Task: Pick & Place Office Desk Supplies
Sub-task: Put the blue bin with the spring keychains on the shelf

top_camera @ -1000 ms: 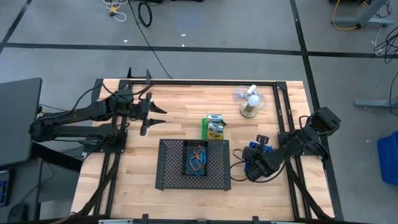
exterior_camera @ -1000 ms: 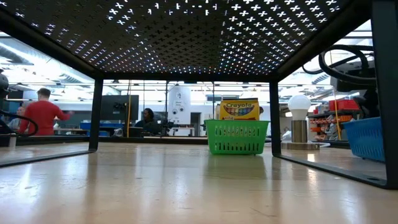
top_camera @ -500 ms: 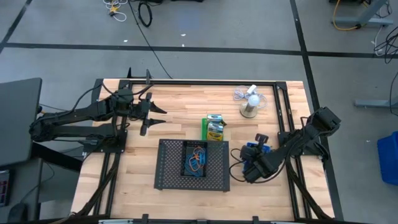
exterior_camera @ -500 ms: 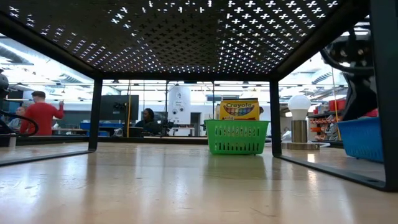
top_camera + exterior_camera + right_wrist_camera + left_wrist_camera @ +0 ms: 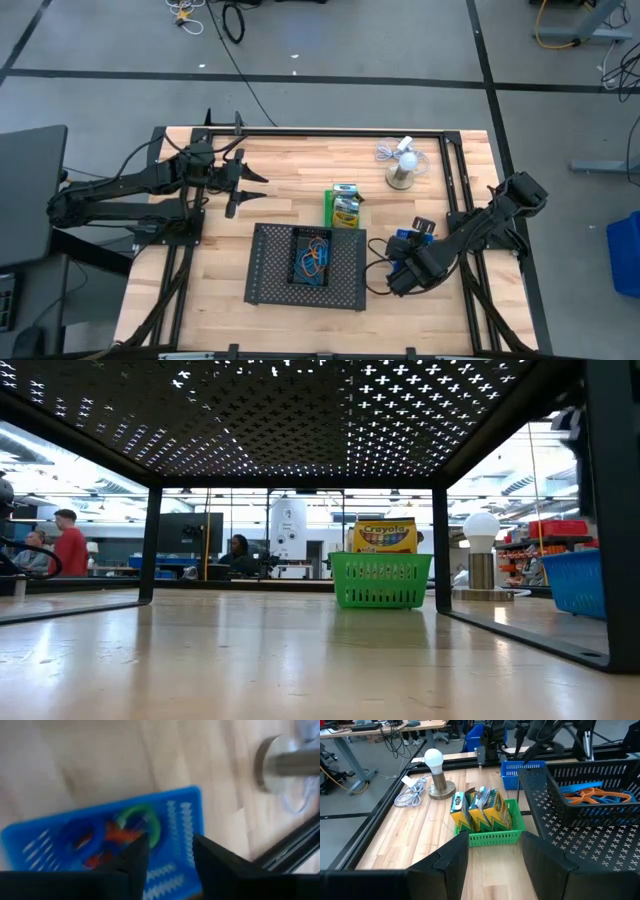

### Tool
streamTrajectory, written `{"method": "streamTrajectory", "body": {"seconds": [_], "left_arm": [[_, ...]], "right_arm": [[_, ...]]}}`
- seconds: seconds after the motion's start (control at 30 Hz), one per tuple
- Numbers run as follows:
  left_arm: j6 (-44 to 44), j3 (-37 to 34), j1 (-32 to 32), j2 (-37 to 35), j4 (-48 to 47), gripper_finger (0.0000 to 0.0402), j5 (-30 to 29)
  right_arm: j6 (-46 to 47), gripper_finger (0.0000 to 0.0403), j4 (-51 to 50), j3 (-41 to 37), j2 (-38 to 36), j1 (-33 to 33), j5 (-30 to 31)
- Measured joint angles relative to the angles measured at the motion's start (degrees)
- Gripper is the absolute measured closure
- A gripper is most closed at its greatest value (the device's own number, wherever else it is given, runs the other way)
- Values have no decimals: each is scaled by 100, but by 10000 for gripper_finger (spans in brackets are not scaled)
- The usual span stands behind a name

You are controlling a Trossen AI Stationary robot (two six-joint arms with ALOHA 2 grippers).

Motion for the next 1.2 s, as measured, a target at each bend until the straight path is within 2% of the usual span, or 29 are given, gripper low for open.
{"method": "streamTrajectory", "body": {"seconds": [0.17, 0.37, 0.6, 0.77, 0.93, 1.2], "left_arm": [[-2, 0, 0, 0, 1, 214, 0], [-4, 0, 0, -1, 1, 214, -1], [29, 0, 0, 1, 1, 214, 1], [17, 0, 2, -1, 1, 214, 136], [30, 0, 0, 7, 2, 214, 150], [46, 0, 0, 92, 0, 214, 150]], "right_arm": [[-281, 211, -118, 502, 0, 55, -1175], [-245, 222, 506, 838, 0, 336, -2065], [216, 236, 880, 875, 0, 609, -2078], [532, 221, 896, 502, 0, 681, -1967], [517, 203, 1341, 39, 0, 693, -1950], [480, 208, 1823, -445, 0, 693, -2020]]}}
